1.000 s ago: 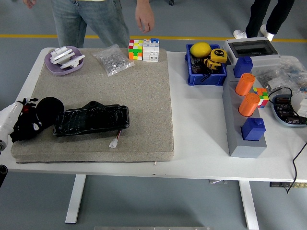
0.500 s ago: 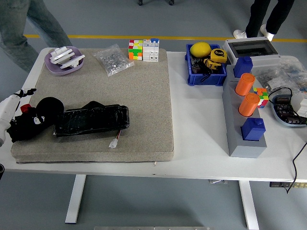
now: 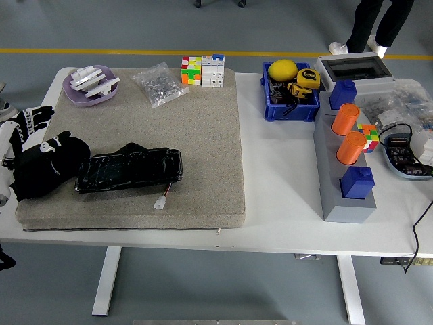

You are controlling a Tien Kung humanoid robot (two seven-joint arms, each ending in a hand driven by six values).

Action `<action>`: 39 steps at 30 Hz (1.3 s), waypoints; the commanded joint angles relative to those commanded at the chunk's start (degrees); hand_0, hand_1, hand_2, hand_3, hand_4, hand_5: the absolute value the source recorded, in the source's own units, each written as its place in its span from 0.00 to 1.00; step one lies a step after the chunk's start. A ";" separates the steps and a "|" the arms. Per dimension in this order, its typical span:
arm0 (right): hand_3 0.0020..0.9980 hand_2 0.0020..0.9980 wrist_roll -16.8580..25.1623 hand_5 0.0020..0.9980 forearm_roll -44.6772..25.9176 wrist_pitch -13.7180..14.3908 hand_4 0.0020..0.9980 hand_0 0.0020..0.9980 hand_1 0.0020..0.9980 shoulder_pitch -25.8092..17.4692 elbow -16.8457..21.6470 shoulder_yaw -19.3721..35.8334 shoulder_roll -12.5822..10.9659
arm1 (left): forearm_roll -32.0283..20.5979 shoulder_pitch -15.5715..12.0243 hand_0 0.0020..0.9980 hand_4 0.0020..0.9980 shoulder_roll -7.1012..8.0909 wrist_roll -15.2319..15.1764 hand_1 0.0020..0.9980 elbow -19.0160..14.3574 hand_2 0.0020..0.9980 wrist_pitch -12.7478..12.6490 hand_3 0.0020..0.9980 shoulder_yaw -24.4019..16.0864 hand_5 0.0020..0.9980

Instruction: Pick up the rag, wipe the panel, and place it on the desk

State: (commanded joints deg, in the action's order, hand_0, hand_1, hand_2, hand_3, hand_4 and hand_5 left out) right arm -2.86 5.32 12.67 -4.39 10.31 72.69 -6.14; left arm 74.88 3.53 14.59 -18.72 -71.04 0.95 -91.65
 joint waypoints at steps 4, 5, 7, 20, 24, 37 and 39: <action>0.61 0.68 -0.09 0.48 0.26 -0.01 1.00 0.76 0.66 0.18 0.00 -0.09 -0.50 | -9.46 -0.30 0.75 0.95 0.46 -0.44 0.75 -0.09 0.73 0.28 0.67 -0.51 0.42; 0.61 0.68 -0.11 0.48 0.42 -0.01 1.00 0.76 0.66 0.25 0.00 -0.02 -0.65 | -11.59 -0.41 0.75 0.96 0.61 -0.46 0.75 -0.11 0.72 0.27 0.65 -0.65 0.43; 0.61 0.68 -0.16 0.48 0.85 0.01 1.00 0.76 0.66 0.42 0.00 0.24 -0.86 | -14.20 -0.57 0.75 0.96 0.80 -0.57 0.75 -0.06 0.72 0.30 0.65 -0.84 0.43; 0.61 0.68 -0.29 0.48 2.32 -0.41 1.00 0.76 0.66 1.42 0.00 0.52 -1.00 | -13.28 -0.29 0.74 0.95 0.95 -1.33 0.75 0.32 0.72 0.76 0.64 -0.47 0.45; 0.61 0.68 -0.35 0.48 1.79 -0.54 1.00 0.76 0.66 1.30 0.00 -0.29 -1.00 | -12.27 -0.65 0.74 0.96 0.56 -1.44 0.75 0.64 0.71 0.54 0.64 -0.79 0.46; 0.61 0.68 -0.80 0.48 5.11 -0.58 1.00 0.76 0.66 1.11 0.00 2.25 -1.04 | -8.85 -0.93 0.74 0.97 1.22 -1.98 0.75 0.83 0.71 -0.11 0.64 -1.49 0.48; 0.61 0.68 -0.83 0.48 5.58 -0.56 1.00 0.76 0.66 1.13 0.00 2.80 -1.06 | -8.52 -0.76 0.74 0.97 1.28 -1.99 0.75 0.99 0.71 -0.13 0.64 -1.19 0.48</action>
State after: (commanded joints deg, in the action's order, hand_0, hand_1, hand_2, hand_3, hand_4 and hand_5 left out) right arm -3.69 10.90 12.11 -3.27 10.31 75.49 -7.20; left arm 66.36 2.77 15.87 -20.71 -70.05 0.82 -92.84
